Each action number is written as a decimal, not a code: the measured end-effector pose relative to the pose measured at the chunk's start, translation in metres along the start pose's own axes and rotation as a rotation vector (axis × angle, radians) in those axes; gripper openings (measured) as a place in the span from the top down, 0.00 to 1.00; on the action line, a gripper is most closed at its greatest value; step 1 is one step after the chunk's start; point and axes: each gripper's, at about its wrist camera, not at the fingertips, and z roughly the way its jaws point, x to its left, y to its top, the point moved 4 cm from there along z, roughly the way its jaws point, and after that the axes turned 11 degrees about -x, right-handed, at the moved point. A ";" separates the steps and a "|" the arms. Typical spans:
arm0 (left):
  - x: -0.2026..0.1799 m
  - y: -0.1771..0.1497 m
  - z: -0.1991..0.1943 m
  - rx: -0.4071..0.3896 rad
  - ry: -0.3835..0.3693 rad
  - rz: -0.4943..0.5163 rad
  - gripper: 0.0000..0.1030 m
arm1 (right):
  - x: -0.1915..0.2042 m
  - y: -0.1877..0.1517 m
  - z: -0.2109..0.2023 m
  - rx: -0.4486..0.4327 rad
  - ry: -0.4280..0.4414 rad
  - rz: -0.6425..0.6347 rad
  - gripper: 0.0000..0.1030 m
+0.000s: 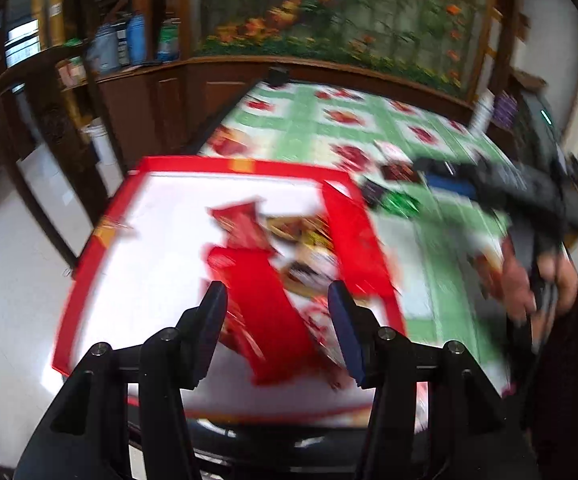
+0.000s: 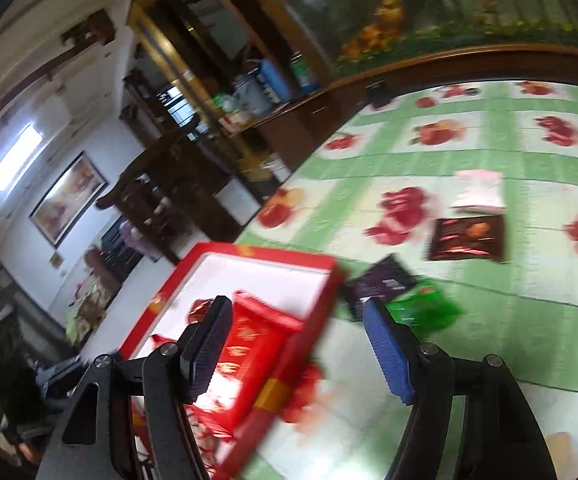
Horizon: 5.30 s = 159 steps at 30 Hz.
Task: Organize snacks
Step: 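Lower the large red packet into the tray and open the right tool, then grasp the pink cartoon candy packet with the left tool while the right moves to the red flowered packet, then grasp the red white-flowered candy packet with the right tool and lift it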
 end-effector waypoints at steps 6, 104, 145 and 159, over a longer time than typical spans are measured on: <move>-0.055 -0.030 -0.012 0.053 -0.150 0.195 0.46 | -0.052 0.014 -0.039 -0.054 -0.108 0.029 0.32; -0.180 -0.033 0.064 0.107 -0.279 0.184 0.61 | -0.196 0.016 -0.088 0.052 -0.572 0.120 0.71; -0.171 -0.027 0.046 0.082 -0.325 0.142 0.61 | -0.198 0.034 -0.060 -0.035 -0.696 0.422 0.44; -0.163 -0.025 0.047 0.083 -0.323 0.112 0.61 | -0.173 0.032 -0.021 0.112 -0.850 0.078 0.35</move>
